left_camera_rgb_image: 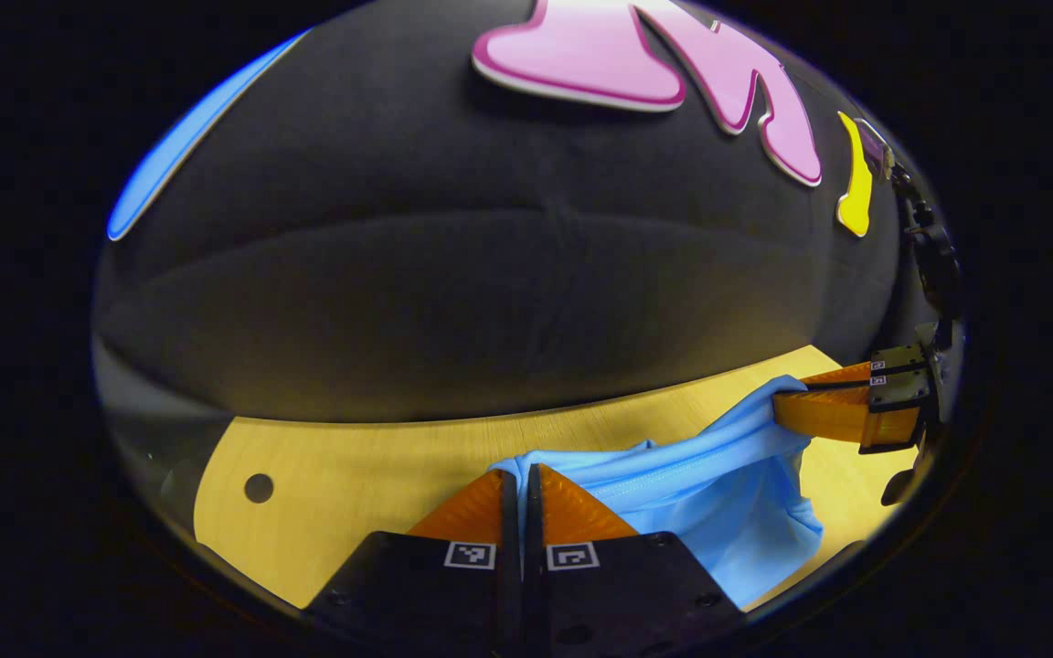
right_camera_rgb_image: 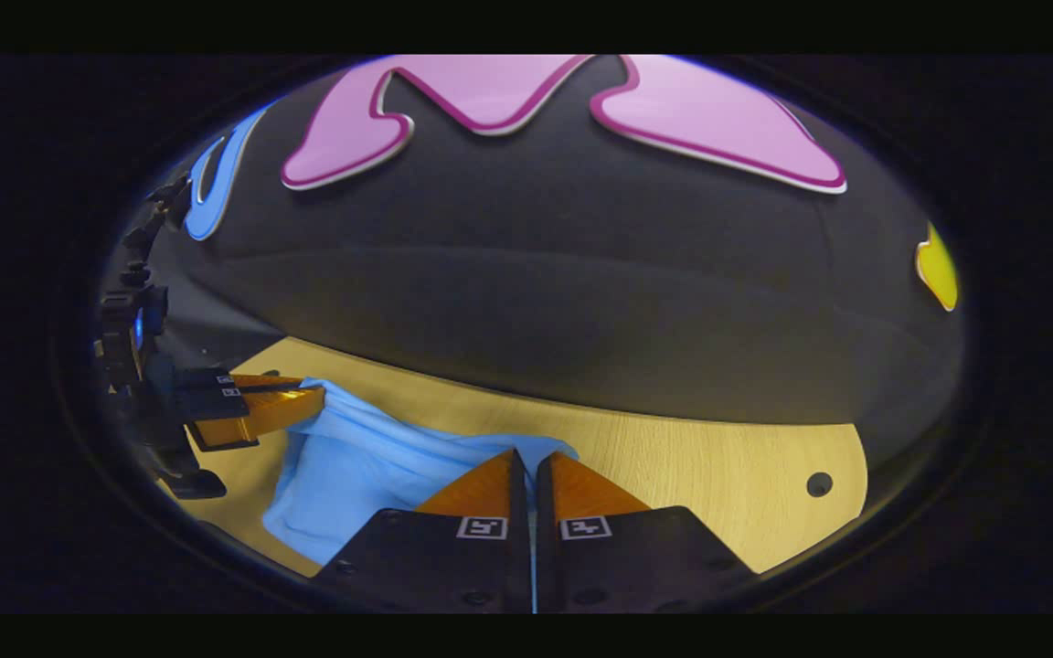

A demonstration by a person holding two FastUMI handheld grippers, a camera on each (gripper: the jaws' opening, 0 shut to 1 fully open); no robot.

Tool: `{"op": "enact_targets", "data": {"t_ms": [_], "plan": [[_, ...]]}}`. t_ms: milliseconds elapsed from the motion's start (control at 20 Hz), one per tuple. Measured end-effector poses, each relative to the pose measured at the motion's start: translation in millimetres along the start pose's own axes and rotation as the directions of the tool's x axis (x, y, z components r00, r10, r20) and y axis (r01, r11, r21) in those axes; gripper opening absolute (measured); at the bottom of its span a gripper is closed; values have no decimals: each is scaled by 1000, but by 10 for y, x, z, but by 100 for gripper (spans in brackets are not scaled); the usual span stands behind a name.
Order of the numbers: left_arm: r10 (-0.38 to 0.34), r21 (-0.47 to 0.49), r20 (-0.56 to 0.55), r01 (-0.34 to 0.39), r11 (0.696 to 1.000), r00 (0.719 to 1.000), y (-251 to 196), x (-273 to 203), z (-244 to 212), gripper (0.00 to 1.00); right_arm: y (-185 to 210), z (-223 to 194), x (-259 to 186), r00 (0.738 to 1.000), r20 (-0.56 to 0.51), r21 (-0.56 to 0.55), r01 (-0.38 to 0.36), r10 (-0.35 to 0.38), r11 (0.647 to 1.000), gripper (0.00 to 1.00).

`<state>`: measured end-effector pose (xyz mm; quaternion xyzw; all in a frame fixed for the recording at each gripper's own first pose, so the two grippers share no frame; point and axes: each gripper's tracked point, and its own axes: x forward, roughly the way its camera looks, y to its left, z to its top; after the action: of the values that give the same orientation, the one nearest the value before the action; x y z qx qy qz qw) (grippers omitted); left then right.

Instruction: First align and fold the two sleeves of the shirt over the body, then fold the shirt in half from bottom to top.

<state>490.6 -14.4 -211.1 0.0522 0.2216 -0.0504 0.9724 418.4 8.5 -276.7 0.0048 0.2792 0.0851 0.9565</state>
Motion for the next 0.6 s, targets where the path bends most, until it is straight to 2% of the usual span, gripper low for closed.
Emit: {"op": "enact_targets", "data": {"t_ms": [150,250,300,350,450,500,600], "plan": [[0,22,14,0,1000,1000,50,313,-69,7,-87,-203,376,999,-41,-20,35,-36,999,6],[-2,16,21,1,1000,1000,119,422,-146,11,-54,-292,512,998,-52,10,48,-48,999,6],[13,15,6,-13,1000,1000,178,447,-232,17,-87,-303,507,996,-58,18,62,-61,998,15],[38,25,-17,-38,999,999,246,446,-311,27,-119,-323,552,996,-62,24,66,-64,998,14],[92,34,-21,-91,995,996,378,359,-339,56,-190,-283,460,996,-51,9,79,-78,997,35],[97,15,2,-97,995,995,389,276,-291,71,-193,-238,418,996,-34,6,83,-83,997,45],[94,-24,40,-93,995,995,407,13,-195,100,-194,-108,209,996,16,20,87,-88,996,72]]}}
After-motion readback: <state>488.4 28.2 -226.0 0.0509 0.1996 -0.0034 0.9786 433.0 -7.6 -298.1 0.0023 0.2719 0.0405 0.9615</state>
